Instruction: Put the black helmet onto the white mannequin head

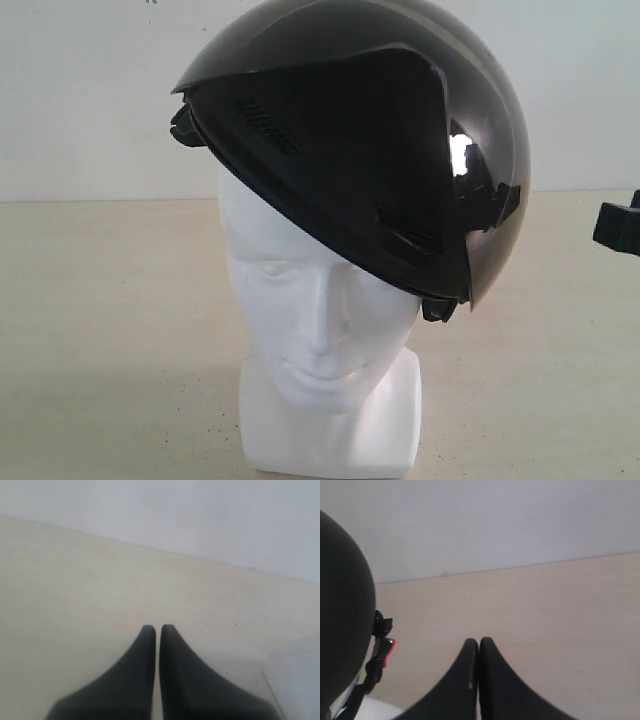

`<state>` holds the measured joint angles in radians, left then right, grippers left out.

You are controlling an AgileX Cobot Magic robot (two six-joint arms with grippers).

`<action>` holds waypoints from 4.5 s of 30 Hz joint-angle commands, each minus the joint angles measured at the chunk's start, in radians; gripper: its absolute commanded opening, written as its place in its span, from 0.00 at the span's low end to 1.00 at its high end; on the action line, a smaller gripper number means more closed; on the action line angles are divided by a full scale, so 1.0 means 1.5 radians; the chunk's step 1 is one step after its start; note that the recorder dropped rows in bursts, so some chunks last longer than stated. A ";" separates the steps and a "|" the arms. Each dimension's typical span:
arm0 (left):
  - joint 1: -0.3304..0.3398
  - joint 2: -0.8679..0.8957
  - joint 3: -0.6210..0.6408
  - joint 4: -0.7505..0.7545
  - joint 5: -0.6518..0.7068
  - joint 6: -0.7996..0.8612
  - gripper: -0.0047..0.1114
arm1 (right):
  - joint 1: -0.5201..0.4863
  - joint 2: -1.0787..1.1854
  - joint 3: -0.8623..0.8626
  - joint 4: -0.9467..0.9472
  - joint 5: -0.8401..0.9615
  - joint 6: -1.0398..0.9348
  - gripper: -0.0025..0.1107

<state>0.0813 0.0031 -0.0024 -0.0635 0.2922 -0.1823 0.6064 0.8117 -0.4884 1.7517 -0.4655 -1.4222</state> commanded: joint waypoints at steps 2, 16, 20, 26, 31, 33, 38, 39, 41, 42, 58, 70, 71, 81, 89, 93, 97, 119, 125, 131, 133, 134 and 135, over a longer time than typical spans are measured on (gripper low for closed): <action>-0.004 -0.002 0.002 -0.005 0.000 0.000 0.08 | 0.001 -0.001 0.001 -0.005 -0.005 0.004 0.02; -0.004 -0.002 0.002 -0.005 0.000 0.000 0.08 | -0.080 -0.001 0.030 -0.005 -0.074 -0.044 0.02; -0.004 -0.002 0.002 -0.005 0.000 0.000 0.08 | -0.080 -0.001 0.030 -0.005 -0.074 -0.037 0.02; -0.004 -0.002 0.002 -0.005 0.000 0.000 0.08 | -0.080 -0.001 0.030 -0.005 -0.080 -0.038 0.02; -0.004 -0.002 0.002 -0.005 0.000 0.000 0.08 | -0.080 -0.001 0.030 -0.005 -0.080 -0.038 0.02; -0.004 -0.002 0.002 -0.005 0.000 0.000 0.08 | -0.080 -0.001 0.030 -0.005 -0.080 -0.038 0.02; -0.004 -0.002 0.002 -0.005 0.000 0.000 0.08 | -0.080 -0.001 0.030 -0.005 -0.080 -0.038 0.02; -0.004 -0.002 0.002 -0.005 0.000 0.000 0.08 | -0.080 -0.001 0.030 -0.005 -0.080 -0.038 0.02; -0.004 -0.002 0.002 -0.005 0.000 0.000 0.08 | -0.080 -0.001 0.030 -0.005 -0.080 -0.038 0.02; -0.004 -0.002 0.002 -0.005 0.000 0.000 0.08 | -0.080 -0.001 0.030 -0.005 -0.080 -0.038 0.02; -0.004 -0.002 0.002 -0.005 0.000 0.000 0.08 | -0.080 -0.001 0.030 -0.005 -0.080 -0.038 0.02; -0.004 -0.002 0.002 -0.005 0.000 0.000 0.08 | -0.080 -0.001 0.030 -0.005 -0.076 -0.038 0.02; -0.004 -0.002 0.002 -0.005 0.000 0.000 0.08 | -0.080 -0.001 0.030 -0.005 -0.076 -0.038 0.02; -0.004 -0.002 0.002 -0.005 0.000 0.000 0.08 | -0.080 -0.001 0.030 -0.005 -0.071 -0.038 0.02; -0.004 -0.002 0.002 -0.005 0.000 0.000 0.08 | -0.080 -0.001 0.030 -0.005 -0.069 -0.038 0.02; -0.004 -0.002 0.002 -0.005 0.000 0.000 0.08 | -0.080 -0.001 0.030 -0.005 -0.069 -0.038 0.02; -0.004 -0.002 0.002 -0.005 0.000 0.000 0.08 | -0.080 -0.001 0.030 -0.005 -0.062 -0.038 0.02; -0.004 -0.002 0.002 -0.005 0.000 0.000 0.08 | -0.080 -0.001 0.030 -0.005 -0.056 -0.070 0.02; -0.004 -0.002 0.002 -0.005 0.000 0.000 0.08 | -0.080 -0.001 0.030 -0.005 -0.056 -0.084 0.02; -0.004 -0.002 0.002 -0.005 0.000 0.000 0.08 | -0.079 -0.001 0.030 -0.005 -0.033 -0.085 0.02; -0.004 -0.002 0.002 -0.005 0.000 0.000 0.08 | -0.079 0.001 0.035 -0.005 0.013 -0.085 0.02; -0.004 -0.002 0.002 -0.005 0.000 0.000 0.08 | -0.079 0.001 0.038 -0.009 0.035 -0.082 0.02; -0.004 -0.002 0.002 -0.005 0.000 0.000 0.08 | -0.079 0.002 0.043 -0.018 0.065 -0.070 0.02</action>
<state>0.0813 0.0031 -0.0024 -0.0635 0.2922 -0.1823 0.4897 0.8117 -0.4407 1.7469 -0.4607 -1.5428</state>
